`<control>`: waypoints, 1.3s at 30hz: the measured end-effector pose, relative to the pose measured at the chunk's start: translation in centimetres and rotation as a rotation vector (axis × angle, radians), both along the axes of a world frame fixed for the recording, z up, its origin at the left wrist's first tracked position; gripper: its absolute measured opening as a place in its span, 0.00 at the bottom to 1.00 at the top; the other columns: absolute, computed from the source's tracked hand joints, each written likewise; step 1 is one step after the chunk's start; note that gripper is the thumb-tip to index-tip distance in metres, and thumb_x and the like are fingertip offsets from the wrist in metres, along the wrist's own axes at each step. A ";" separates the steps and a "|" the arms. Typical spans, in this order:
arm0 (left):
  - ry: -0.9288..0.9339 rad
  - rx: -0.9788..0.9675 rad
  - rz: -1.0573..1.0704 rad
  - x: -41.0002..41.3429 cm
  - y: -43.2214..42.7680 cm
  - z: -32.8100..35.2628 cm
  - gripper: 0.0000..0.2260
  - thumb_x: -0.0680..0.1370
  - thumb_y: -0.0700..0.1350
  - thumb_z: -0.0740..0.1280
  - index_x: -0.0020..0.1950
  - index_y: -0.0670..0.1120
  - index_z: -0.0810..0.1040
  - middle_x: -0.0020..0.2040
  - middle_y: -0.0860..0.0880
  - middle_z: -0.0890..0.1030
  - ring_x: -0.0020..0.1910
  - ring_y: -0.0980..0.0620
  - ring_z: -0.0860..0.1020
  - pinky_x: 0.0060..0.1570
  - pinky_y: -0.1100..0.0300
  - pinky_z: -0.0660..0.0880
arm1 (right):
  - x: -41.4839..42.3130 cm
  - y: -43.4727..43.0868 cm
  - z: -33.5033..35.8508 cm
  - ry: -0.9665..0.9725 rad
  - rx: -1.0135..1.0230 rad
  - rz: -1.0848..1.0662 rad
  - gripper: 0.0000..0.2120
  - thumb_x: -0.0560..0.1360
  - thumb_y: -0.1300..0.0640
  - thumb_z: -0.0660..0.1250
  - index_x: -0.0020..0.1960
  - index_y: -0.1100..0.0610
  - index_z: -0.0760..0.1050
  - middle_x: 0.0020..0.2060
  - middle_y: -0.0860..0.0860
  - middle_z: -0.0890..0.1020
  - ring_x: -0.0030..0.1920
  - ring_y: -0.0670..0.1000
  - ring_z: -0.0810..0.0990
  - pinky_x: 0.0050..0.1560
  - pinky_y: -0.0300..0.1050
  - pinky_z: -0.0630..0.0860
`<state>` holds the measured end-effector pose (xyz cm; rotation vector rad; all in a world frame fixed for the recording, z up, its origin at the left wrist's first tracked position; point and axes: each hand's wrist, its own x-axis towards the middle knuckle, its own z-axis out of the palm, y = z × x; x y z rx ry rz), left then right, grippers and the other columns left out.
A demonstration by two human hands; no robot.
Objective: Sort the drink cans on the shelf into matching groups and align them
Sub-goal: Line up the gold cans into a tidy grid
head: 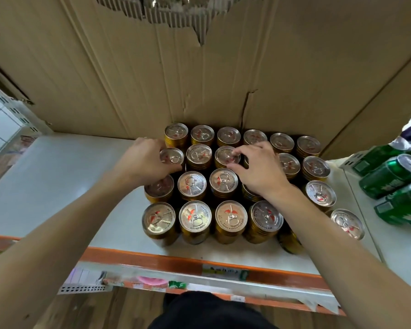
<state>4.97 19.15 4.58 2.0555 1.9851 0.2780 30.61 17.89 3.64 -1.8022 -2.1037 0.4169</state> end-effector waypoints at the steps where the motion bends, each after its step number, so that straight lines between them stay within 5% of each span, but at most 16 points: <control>1: -0.012 -0.003 0.003 0.1 0.2 0.0 0.22 0.72 0.60 0.74 0.54 0.44 0.80 0.48 0.46 0.79 0.49 0.47 0.75 0.43 0.52 0.72 | 0.0 0.0 0.0 0.008 0.001 -0.009 0.19 0.77 0.45 0.69 0.64 0.52 0.77 0.59 0.51 0.79 0.70 0.53 0.64 0.66 0.56 0.67; 5: -0.038 -0.022 0.006 -0.1 1.0 -0.6 0.26 0.74 0.58 0.72 0.65 0.44 0.74 0.51 0.47 0.67 0.49 0.50 0.68 0.48 0.56 0.68 | -0.3 0.1 -0.2 0.023 -0.011 -0.031 0.18 0.76 0.45 0.69 0.63 0.51 0.77 0.59 0.52 0.78 0.71 0.52 0.63 0.66 0.55 0.66; 13: -0.136 -0.070 -0.040 -2.0 -0.7 -0.8 0.36 0.72 0.66 0.69 0.73 0.49 0.64 0.69 0.45 0.67 0.61 0.46 0.74 0.57 0.51 0.75 | -1.9 -1.3 0.3 0.013 0.093 0.057 0.18 0.77 0.51 0.68 0.66 0.52 0.75 0.69 0.47 0.73 0.72 0.52 0.60 0.72 0.58 0.60; 18: -0.162 -0.133 -0.181 -4.5 -5.0 -0.9 0.29 0.71 0.63 0.72 0.67 0.53 0.71 0.60 0.53 0.72 0.48 0.56 0.78 0.51 0.55 0.77 | -4.7 -3.2 1.2 -0.129 0.025 0.288 0.22 0.76 0.48 0.70 0.69 0.47 0.73 0.66 0.42 0.75 0.68 0.47 0.62 0.66 0.53 0.56; 25: -0.107 -0.041 -0.318 -4.4 -4.8 -0.9 0.23 0.74 0.60 0.71 0.65 0.50 0.77 0.57 0.49 0.77 0.43 0.54 0.72 0.46 0.59 0.71 | -6.7 -3.9 1.3 -0.166 -0.068 0.233 0.25 0.74 0.39 0.69 0.69 0.42 0.71 0.59 0.49 0.76 0.66 0.49 0.63 0.63 0.50 0.54; 34: -0.172 0.098 -0.338 -4.6 -4.1 -1.8 0.17 0.76 0.55 0.71 0.62 0.52 0.80 0.59 0.49 0.74 0.50 0.50 0.73 0.47 0.57 0.68 | -8.8 -4.5 1.2 -0.209 -0.022 0.110 0.26 0.72 0.36 0.69 0.67 0.43 0.73 0.57 0.48 0.79 0.65 0.50 0.67 0.60 0.52 0.58; 39: -0.175 0.094 -0.353 -4.9 -4.0 -2.1 0.17 0.76 0.55 0.70 0.63 0.51 0.79 0.59 0.49 0.74 0.49 0.52 0.71 0.46 0.58 0.66 | -8.9 -4.5 1.0 -0.133 0.005 0.105 0.16 0.71 0.40 0.72 0.56 0.44 0.78 0.50 0.50 0.72 0.56 0.55 0.71 0.57 0.49 0.67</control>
